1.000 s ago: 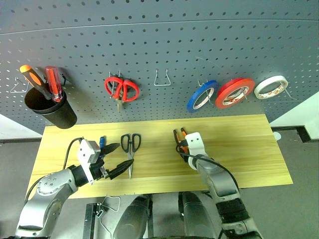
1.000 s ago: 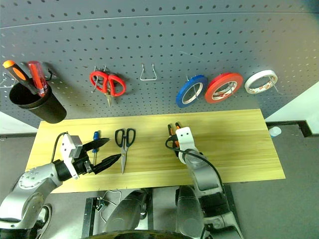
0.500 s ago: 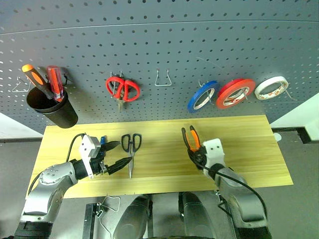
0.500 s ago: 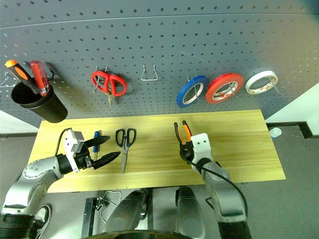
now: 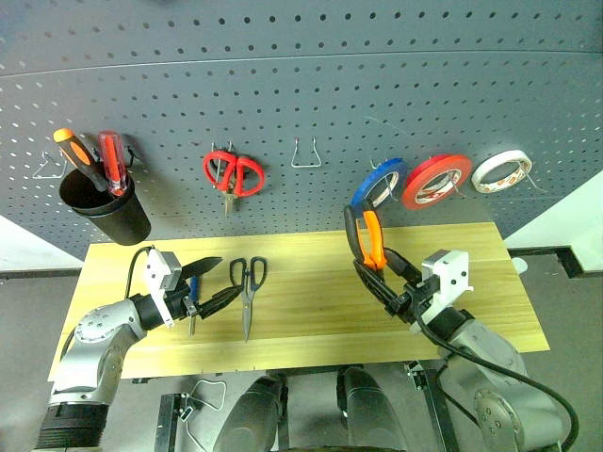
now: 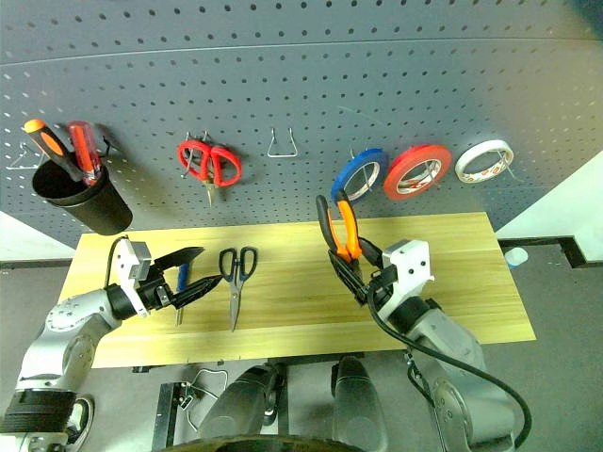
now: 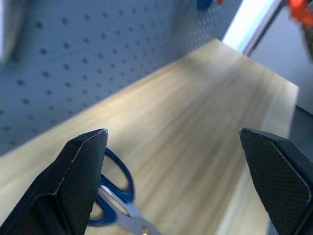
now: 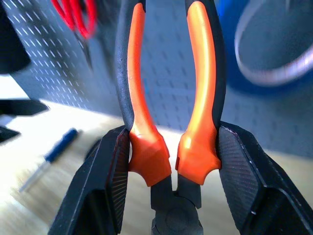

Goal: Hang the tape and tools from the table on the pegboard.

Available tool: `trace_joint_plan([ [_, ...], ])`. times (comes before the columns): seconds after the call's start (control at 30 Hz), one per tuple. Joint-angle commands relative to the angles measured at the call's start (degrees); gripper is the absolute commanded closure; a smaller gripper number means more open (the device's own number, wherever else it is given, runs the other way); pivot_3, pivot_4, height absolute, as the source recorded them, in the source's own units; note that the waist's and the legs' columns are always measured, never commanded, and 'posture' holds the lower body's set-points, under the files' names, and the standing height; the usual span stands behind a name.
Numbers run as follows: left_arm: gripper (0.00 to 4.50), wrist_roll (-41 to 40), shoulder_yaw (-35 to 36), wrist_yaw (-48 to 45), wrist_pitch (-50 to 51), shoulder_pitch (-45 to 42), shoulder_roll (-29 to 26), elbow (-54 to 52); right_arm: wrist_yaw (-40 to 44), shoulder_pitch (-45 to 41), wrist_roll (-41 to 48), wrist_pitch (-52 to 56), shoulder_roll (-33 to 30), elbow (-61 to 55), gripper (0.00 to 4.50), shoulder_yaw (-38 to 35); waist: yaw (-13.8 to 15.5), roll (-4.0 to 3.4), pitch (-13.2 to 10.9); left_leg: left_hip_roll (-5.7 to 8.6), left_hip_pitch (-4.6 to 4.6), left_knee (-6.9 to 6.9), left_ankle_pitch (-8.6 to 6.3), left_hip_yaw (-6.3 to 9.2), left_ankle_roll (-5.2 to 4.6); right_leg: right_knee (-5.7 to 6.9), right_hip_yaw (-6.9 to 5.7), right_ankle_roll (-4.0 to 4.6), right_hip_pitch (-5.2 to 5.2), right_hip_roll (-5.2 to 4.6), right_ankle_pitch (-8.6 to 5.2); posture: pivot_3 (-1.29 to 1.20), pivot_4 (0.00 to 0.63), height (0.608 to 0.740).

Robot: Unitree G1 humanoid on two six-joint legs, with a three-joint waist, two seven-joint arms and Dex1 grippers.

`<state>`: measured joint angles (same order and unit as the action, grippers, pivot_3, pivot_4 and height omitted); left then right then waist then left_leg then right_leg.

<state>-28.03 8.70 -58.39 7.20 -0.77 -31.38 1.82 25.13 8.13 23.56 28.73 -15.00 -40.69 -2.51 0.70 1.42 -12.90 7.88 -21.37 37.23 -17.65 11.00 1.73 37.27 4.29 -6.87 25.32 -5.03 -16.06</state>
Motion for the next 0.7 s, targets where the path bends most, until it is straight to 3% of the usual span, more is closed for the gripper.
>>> trace_joint_plan([
  [0.03, 0.0, 0.4, 1.6, 0.0, -4.0, -0.8, 0.7, 1.4, -2.0, -4.0, 2.2, 0.9, -0.2, -6.1, 2.26, 0.8, 0.0, -0.01, 0.3, -0.02, 0.0, 0.02, 0.01, 0.0, 0.02, 0.0, 0.0, 0.0, -0.01, 0.02, 0.04, 0.05, 0.155, 0.739],
  [0.3, 0.0, -0.3, 3.4, 0.6, -9.9, -2.2, 3.7, 3.9, -9.2, -18.4, -1.7, 3.0, 1.8, -6.4, 2.26, 5.3, -0.1, 0.05, 1.2, -0.07, 0.01, 0.13, 0.04, -0.05, 0.05, 0.05, -0.02, 0.03, -0.01, 0.05, 0.15, 0.06, 0.14, 0.739],
  [0.7, 0.0, -0.8, 3.8, 2.2, -11.1, 0.6, 6.5, 1.8, -18.1, -35.7, -15.4, -6.2, 9.4, 11.5, 2.26, 10.8, -0.2, 0.06, 2.2, -0.2, 0.05, 0.25, 0.06, -0.25, 0.08, 0.17, -0.22, 0.13, 0.06, 0.07, 0.31, 0.08, 0.135, 0.739],
])
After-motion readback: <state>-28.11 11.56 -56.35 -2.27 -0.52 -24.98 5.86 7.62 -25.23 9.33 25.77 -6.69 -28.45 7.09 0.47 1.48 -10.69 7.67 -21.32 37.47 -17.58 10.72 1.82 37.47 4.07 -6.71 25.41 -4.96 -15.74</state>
